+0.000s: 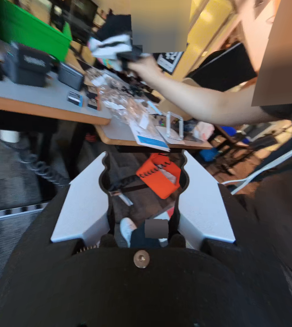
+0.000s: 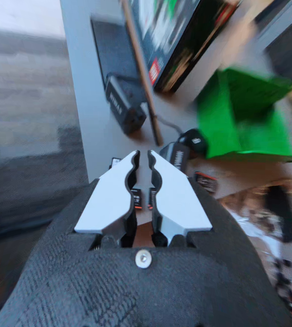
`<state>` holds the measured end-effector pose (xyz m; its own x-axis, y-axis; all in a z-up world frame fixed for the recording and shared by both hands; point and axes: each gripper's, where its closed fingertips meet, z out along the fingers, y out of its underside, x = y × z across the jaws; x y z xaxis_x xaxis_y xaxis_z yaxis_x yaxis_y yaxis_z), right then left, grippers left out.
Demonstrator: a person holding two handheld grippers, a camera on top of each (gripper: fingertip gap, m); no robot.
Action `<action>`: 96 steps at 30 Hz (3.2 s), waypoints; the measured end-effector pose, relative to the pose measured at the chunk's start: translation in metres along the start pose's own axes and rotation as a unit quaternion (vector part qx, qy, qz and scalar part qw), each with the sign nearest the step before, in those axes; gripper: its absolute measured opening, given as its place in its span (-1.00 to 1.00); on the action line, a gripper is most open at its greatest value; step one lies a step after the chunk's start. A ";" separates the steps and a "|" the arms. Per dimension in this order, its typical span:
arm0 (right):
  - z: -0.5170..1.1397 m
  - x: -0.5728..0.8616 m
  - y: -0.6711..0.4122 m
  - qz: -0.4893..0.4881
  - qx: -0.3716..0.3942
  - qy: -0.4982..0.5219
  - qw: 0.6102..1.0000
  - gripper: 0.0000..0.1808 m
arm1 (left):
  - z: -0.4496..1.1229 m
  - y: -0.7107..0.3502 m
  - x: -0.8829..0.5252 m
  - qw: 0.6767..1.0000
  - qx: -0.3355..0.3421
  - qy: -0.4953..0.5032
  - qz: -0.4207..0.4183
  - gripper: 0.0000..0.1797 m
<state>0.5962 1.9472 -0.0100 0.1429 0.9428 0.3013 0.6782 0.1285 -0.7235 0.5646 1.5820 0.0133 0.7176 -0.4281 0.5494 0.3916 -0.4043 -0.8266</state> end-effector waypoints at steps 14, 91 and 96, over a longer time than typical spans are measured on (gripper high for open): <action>-0.301 0.056 -0.052 0.067 0.192 0.077 0.976 -0.75 | -0.146 -0.168 0.075 0.819 0.022 -0.563 0.110 -0.11; 0.697 -0.506 -1.156 -0.121 0.305 -0.194 0.924 -0.41 | -1.085 -0.570 -0.612 0.664 0.077 -0.741 0.057 -0.21; 0.779 -0.497 -1.251 -0.140 0.302 -0.238 0.912 -0.34 | -1.133 -0.611 -0.672 0.625 0.112 -0.772 0.016 -0.22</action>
<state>-0.8848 1.5577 0.2622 -0.4024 0.8552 0.3267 0.0978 0.3950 -0.9135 -0.8094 1.2005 0.2882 0.3602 0.9277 -0.0980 0.3095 -0.2179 -0.9256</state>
